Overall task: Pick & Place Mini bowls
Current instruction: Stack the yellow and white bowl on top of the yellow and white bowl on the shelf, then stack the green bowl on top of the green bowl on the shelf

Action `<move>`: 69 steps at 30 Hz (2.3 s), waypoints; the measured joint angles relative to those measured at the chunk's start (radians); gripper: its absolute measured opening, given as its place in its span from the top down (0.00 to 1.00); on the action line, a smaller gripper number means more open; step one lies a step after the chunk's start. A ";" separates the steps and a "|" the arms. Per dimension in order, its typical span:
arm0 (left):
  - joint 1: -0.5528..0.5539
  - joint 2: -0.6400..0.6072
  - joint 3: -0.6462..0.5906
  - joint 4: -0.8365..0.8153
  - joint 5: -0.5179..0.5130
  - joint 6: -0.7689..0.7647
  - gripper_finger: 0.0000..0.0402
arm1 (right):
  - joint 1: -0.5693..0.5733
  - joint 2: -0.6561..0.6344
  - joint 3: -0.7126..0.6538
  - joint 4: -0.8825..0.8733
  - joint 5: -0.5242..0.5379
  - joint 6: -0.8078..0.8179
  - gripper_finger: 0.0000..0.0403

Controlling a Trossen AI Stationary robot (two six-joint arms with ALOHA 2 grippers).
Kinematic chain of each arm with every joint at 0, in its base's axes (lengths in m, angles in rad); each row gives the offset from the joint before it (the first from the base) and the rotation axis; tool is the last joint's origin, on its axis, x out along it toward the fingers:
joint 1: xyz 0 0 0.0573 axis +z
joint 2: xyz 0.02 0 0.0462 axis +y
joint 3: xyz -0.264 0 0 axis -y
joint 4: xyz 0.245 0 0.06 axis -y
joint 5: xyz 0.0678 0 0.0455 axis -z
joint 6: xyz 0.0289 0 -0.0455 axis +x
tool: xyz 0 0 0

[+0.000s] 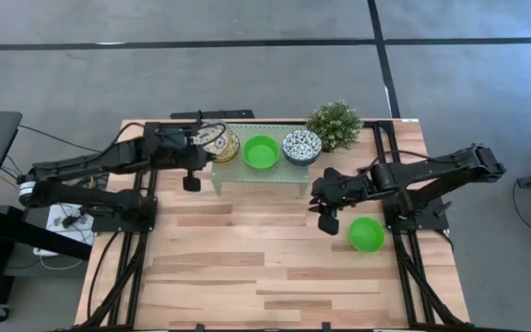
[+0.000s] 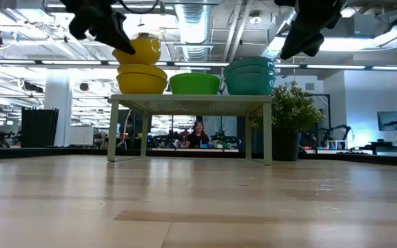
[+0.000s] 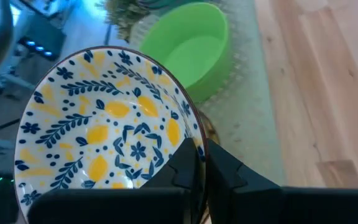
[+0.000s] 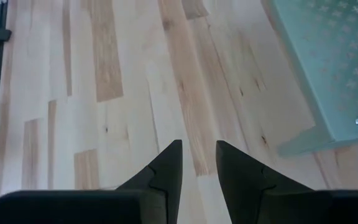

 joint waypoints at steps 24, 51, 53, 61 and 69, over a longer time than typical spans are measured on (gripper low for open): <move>0.028 0.103 0.000 -0.006 -0.043 0.023 0.91 | -0.066 0.005 0.000 -0.002 0.000 -0.079 0.77; -0.007 0.106 0.000 0.059 -0.029 -0.085 0.70 | -0.066 0.005 0.000 -0.001 -0.001 -0.076 0.77; -0.022 0.106 0.000 0.061 -0.029 -0.083 0.66 | -0.066 0.005 0.000 -0.001 -0.001 -0.076 0.77; -0.154 0.106 0.000 0.114 -0.148 -0.080 0.62 | -0.066 0.005 0.000 0.013 -0.001 -0.059 0.77; -0.345 0.106 0.000 0.193 -0.150 -0.160 0.64 | -0.069 0.005 0.000 0.106 -0.001 -0.060 0.77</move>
